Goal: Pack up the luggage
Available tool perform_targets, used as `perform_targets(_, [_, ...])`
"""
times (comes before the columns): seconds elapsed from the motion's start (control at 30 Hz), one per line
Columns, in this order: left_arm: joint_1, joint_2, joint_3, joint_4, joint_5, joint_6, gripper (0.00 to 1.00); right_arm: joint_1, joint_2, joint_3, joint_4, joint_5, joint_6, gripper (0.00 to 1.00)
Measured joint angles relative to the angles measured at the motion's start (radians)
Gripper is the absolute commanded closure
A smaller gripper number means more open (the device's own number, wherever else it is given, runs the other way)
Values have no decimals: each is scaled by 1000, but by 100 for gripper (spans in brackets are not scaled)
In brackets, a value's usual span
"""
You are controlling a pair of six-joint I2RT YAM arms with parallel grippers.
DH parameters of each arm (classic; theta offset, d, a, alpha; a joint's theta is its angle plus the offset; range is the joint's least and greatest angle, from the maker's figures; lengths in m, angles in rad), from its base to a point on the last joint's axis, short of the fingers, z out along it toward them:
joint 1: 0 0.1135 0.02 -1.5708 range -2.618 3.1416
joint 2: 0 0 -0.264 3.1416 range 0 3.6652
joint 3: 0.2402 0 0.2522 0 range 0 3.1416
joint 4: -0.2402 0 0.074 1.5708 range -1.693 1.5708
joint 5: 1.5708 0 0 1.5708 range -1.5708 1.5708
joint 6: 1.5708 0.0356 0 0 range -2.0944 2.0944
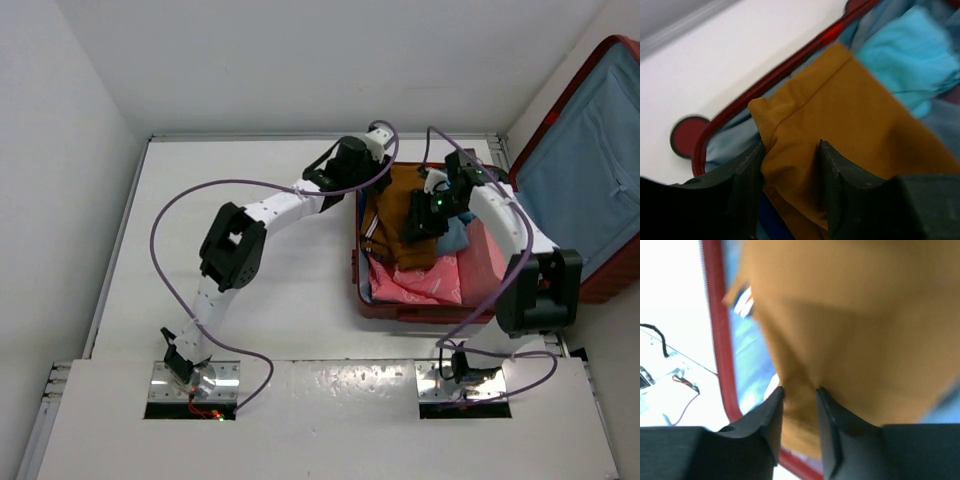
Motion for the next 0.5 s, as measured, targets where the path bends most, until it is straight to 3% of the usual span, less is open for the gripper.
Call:
perform_targets(0.1, [0, 62, 10, -34, -28, -3, 60, -7, -74, 70, -62, 11, -42, 60])
perform_targets(0.3, [-19, 95, 33, -59, -90, 13, 62, -21, -175, 332, -101, 37, -108, 53])
perform_targets(0.5, [-29, 90, 4, -30, -119, 32, 50, -21, -369, 345, -7, 201, -124, 31])
